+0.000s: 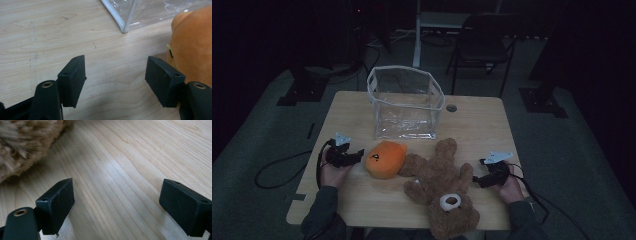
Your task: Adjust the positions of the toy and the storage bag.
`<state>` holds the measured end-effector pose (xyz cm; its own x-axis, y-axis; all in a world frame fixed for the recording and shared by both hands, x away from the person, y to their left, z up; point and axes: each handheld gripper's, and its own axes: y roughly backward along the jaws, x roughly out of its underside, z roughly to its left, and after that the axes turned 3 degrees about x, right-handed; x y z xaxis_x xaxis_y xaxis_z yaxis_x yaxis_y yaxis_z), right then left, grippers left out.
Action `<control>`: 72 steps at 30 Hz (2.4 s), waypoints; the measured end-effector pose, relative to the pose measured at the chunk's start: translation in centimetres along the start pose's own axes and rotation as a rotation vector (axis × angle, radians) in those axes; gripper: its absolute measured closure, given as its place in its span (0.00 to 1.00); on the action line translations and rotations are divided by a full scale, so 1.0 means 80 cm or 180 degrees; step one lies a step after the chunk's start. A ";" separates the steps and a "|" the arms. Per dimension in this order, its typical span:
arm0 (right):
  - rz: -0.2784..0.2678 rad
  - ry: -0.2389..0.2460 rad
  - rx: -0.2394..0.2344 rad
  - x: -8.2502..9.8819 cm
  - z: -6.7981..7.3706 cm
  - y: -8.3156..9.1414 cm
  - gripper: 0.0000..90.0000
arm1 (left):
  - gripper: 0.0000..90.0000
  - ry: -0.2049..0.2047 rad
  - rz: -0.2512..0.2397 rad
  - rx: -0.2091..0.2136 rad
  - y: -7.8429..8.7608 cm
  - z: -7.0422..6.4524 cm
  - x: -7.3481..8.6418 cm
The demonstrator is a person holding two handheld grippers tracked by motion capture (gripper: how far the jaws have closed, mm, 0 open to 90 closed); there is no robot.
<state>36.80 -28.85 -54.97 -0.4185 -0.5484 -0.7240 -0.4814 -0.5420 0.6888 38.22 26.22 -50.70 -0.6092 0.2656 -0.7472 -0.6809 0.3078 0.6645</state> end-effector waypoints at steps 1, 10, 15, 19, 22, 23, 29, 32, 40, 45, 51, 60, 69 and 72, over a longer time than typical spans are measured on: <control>0.0000 -0.0001 0.0000 0.000 0.000 0.000 0.14 | 0.37 -0.0001 -0.0010 -0.0005 0.003 0.000 -0.001; -0.0002 -0.0006 0.0004 0.000 0.000 0.000 0.14 | 0.37 0.0008 -0.0123 0.0033 0.016 -0.003 -0.007; -0.0002 -0.0006 0.0005 0.000 0.000 0.000 0.14 | 0.37 0.0017 -0.0201 0.0059 0.023 -0.004 -0.010; -0.0001 -0.0007 0.0005 0.000 0.000 0.000 0.14 | 0.37 0.0050 -0.0253 0.0122 0.029 -0.004 -0.012; -0.0002 -0.0007 0.0005 0.000 0.000 0.000 0.14 | 0.36 0.0052 -0.0284 0.0145 0.032 -0.004 -0.014; -0.0002 -0.0007 0.0005 0.000 0.000 0.000 0.14 | 0.36 0.0043 -0.0287 0.0153 0.033 -0.005 -0.015; -0.0002 -0.0007 0.0005 0.000 0.000 0.000 0.14 | 0.35 0.0007 -0.0325 0.0199 0.040 -0.010 -0.020; -0.0002 -0.0007 0.0005 0.000 0.000 0.000 0.14 | 0.35 -0.0037 -0.0334 0.0211 0.044 -0.014 -0.023; -0.0002 -0.0007 0.0005 0.000 0.000 0.000 0.14 | 0.35 -0.0140 -0.0392 0.0283 0.054 -0.028 -0.032; -0.0002 -0.0007 0.0005 0.000 0.000 0.000 0.14 | 0.35 -0.0180 -0.0372 0.0393 0.055 -0.035 -0.035; -0.0001 -0.0008 0.0005 0.000 0.000 0.000 0.14 | 0.34 -0.0268 -0.0356 0.0539 0.055 -0.047 -0.038; -0.0005 -0.0005 0.0004 0.000 0.000 0.000 0.14 | 0.33 -0.0274 -0.0423 0.0923 0.055 -0.061 -0.039; -0.0003 -0.0005 0.0003 0.000 0.000 0.000 0.14 | 0.29 -0.0279 -0.0367 0.1191 0.041 -0.071 -0.036; -0.0002 -0.0007 0.0003 0.000 0.000 0.000 0.14 | 0.24 -0.0279 -0.0327 0.1252 0.035 -0.075 -0.034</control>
<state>36.76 -28.86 -54.97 -0.4197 -0.5466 -0.7246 -0.4824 -0.5418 0.6882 35.52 20.85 -46.73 -0.4976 0.2869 -0.8186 -0.5187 0.6579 0.5459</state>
